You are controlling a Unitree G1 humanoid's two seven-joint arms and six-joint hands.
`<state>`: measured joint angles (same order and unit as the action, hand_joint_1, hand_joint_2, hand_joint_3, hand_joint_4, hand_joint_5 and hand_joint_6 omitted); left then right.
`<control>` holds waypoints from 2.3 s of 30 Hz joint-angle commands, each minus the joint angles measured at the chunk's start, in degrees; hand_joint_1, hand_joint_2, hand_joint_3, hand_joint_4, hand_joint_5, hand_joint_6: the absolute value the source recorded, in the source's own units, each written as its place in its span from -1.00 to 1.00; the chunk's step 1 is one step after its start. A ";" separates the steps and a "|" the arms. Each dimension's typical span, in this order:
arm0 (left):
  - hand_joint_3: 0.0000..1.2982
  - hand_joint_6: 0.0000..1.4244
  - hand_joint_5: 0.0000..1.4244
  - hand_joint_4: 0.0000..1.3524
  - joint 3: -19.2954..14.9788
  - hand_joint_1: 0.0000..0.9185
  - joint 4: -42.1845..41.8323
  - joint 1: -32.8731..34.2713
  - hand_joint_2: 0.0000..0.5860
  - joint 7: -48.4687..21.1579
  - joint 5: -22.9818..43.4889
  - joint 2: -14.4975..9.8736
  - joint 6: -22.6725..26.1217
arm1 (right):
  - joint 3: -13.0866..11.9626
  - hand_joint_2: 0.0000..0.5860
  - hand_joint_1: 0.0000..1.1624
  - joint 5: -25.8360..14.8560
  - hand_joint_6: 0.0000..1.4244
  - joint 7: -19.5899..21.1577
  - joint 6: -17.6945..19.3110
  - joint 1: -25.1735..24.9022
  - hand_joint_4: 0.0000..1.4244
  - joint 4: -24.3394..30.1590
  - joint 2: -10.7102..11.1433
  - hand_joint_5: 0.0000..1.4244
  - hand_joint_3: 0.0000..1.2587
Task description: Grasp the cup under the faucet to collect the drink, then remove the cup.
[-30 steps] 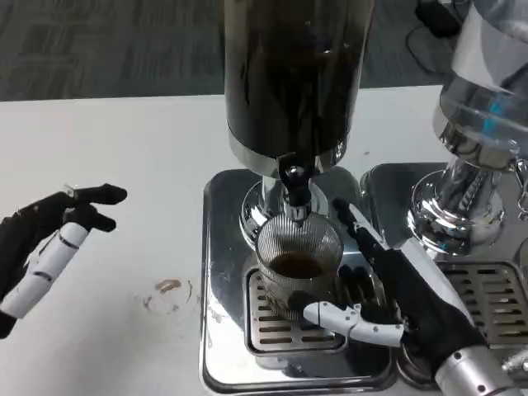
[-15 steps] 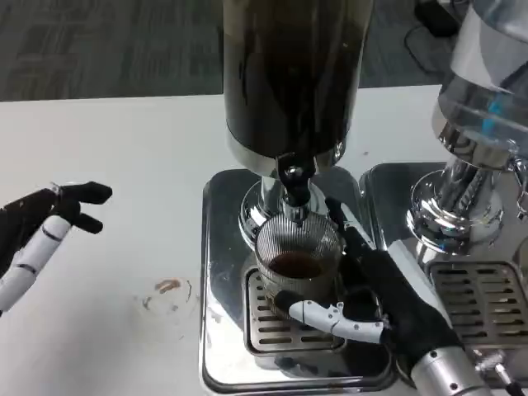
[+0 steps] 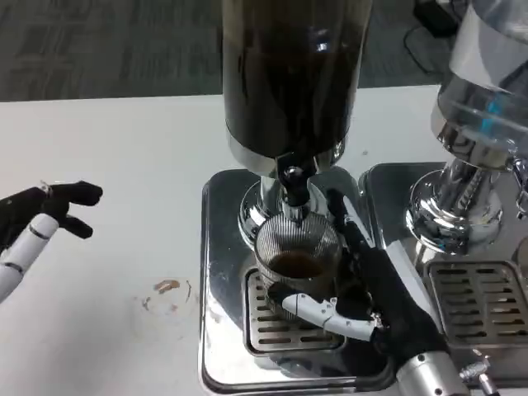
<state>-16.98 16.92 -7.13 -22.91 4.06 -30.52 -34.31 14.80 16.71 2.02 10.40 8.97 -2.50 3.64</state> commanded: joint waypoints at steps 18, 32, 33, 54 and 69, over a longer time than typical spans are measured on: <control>-0.31 -0.92 -0.21 -0.45 -0.73 -1.00 -2.48 -1.66 -0.09 0.21 1.38 -0.29 2.96 | 0.35 -0.54 0.56 1.66 -0.38 3.12 0.57 -0.59 -0.71 -1.36 -2.14 -0.59 -0.90; -0.28 -0.92 -0.21 -0.41 -1.02 -1.00 -3.81 -2.57 -0.04 0.22 2.11 -0.24 4.05 | 0.93 -0.53 0.64 2.65 -0.15 5.26 0.97 -2.08 -0.58 -3.35 -3.38 -0.37 -0.73; -0.28 -0.93 -0.21 -0.41 -1.02 -1.00 -3.89 -2.64 -0.06 0.30 2.08 -0.25 4.08 | 0.89 -0.53 0.64 2.39 -0.15 5.20 1.06 -2.16 -0.58 -3.55 -3.39 -0.36 -0.73; -0.27 -0.94 -0.22 -0.39 -1.50 -1.00 -5.05 -3.27 -0.06 0.54 0.49 -1.09 4.03 | 1.36 -0.41 0.73 4.97 0.39 9.84 2.78 -3.34 -0.38 -4.46 -4.08 -0.01 -0.56; -0.26 -0.94 -0.23 -0.38 -0.91 -1.00 -4.33 -2.92 -0.07 -0.04 0.73 -0.86 3.69 | 2.86 -0.41 0.73 10.43 0.51 13.48 4.05 -2.79 -0.34 -2.29 -2.93 0.06 -0.49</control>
<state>-18.09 12.13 -10.16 -22.35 4.32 -31.03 -30.39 17.37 27.06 14.08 11.81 6.27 -6.52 0.75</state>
